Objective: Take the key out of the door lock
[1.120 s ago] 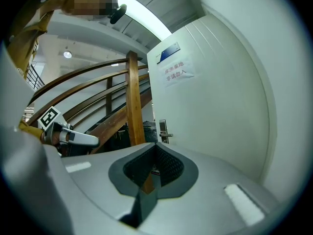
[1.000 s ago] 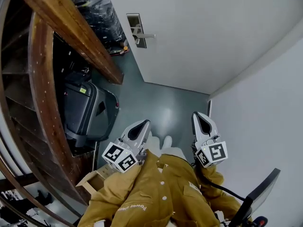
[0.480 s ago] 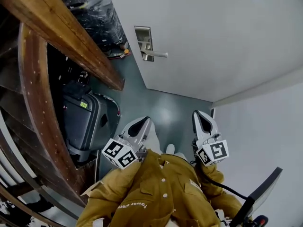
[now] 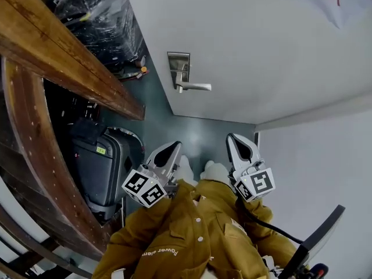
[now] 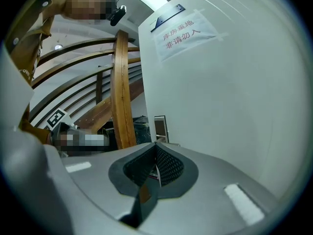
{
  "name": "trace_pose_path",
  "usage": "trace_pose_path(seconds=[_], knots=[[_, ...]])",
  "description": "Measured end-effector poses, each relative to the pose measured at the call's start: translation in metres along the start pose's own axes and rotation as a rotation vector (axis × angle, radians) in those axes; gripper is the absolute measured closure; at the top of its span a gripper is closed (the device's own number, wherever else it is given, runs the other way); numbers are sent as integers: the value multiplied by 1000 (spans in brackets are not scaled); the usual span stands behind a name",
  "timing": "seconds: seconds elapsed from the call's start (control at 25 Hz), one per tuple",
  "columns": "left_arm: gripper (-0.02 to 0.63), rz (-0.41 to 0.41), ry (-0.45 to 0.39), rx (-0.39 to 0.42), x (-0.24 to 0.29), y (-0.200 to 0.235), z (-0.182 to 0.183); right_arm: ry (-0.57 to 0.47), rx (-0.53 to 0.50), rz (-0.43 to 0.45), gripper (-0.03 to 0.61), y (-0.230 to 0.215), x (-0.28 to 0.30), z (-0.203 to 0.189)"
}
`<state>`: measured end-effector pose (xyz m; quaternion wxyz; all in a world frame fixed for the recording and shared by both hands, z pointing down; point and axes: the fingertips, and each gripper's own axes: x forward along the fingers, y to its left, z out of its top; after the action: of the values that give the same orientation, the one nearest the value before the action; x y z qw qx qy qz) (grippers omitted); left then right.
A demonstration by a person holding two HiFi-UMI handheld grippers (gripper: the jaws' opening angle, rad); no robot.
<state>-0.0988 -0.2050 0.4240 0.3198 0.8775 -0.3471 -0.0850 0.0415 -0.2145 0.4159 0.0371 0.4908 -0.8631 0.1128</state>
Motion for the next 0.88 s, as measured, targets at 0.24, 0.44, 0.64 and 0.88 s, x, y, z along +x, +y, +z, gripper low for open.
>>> trace_pose_path(seconds=[0.24,0.44,0.64,0.88], knots=[[617,0,-27,-29,17,28,13,27,-11,31,572,2,27,2],[617,-13,-38,-25,41,49,28,28,-30,62,571,2,42,8],[617,-65,-42,88,77,74,86,4,15,83,572,-6,49,9],[617,-154,-27,175,124,90,156,15,62,109,572,-11,68,-6]])
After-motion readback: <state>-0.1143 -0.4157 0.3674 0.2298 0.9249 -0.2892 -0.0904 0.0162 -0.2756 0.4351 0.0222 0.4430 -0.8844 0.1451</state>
